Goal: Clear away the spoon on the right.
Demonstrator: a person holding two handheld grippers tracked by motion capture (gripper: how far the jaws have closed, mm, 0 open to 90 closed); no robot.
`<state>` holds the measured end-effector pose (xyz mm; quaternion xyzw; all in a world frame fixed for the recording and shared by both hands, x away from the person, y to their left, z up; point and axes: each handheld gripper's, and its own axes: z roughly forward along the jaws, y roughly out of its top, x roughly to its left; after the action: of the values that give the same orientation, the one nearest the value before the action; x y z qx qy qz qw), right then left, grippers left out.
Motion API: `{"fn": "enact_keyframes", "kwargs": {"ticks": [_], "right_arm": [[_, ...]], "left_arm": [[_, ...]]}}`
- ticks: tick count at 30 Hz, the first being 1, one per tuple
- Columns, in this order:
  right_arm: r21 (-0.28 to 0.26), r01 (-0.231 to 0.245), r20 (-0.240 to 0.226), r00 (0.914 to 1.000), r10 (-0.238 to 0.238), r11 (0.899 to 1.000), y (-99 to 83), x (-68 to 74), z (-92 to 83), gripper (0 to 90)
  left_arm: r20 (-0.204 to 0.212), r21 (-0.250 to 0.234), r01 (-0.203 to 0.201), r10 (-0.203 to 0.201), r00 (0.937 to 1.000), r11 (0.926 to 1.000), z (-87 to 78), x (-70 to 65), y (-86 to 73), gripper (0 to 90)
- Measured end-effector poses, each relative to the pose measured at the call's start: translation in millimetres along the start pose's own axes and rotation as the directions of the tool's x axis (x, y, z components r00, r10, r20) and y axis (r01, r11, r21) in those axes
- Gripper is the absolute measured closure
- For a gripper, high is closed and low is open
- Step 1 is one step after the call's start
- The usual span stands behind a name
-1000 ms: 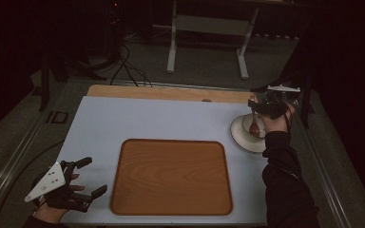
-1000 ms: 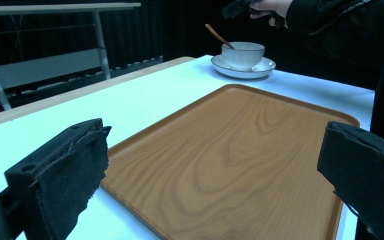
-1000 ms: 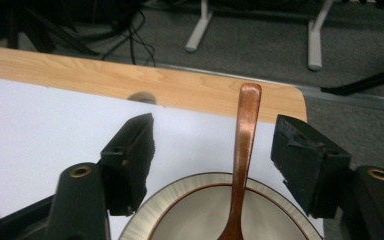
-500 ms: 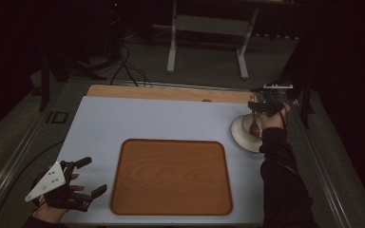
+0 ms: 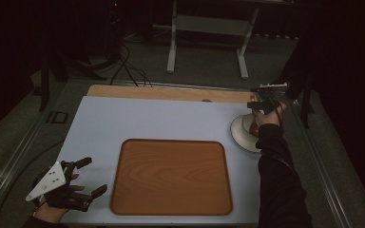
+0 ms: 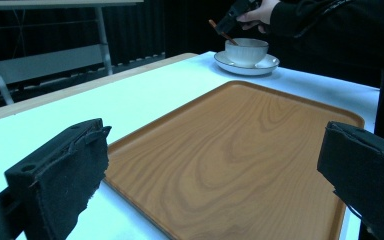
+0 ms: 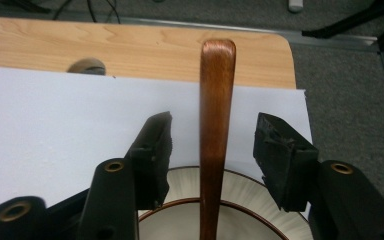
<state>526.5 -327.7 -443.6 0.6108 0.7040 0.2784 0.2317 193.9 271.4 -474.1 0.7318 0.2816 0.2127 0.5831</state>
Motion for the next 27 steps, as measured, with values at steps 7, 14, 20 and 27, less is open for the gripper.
{"fn": "enact_keyframes", "kwargs": {"ticks": [7, 14, 20, 27], "right_arm": [[0.043, 0.001, 0.016, 0.9999, -0.001, 0.999, -1.1, 4.0, 11.3, 57.8], [0.067, -0.005, 0.042, 0.9991, 0.002, 0.998, -3.3, 5.2, 16.4, 67.9], [0.062, -0.016, 0.032, 0.9994, 0.014, 0.998, -1.7, 2.9, 15.5, 69.5], [0.064, -0.014, 0.033, 0.9994, 0.012, 0.998, 3.5, 4.2, 14.2, 76.7]], "left_arm": [[0.002, 0.006, 0.004, -0.004, 1.0000, 1.0000, 1.4, 0.2, -0.7, 0.0], [0.004, 0.008, 0.007, -0.007, 1.0000, 0.9999, 1.6, 0.2, -1.0, 0.0], [0.009, 0.014, 0.008, -0.008, 0.9999, 0.9999, 2.7, 0.5, -1.5, 0.0], [0.013, 0.020, 0.011, -0.011, 0.9999, 0.9998, 3.1, 0.6, -1.8, 0.0]]}}
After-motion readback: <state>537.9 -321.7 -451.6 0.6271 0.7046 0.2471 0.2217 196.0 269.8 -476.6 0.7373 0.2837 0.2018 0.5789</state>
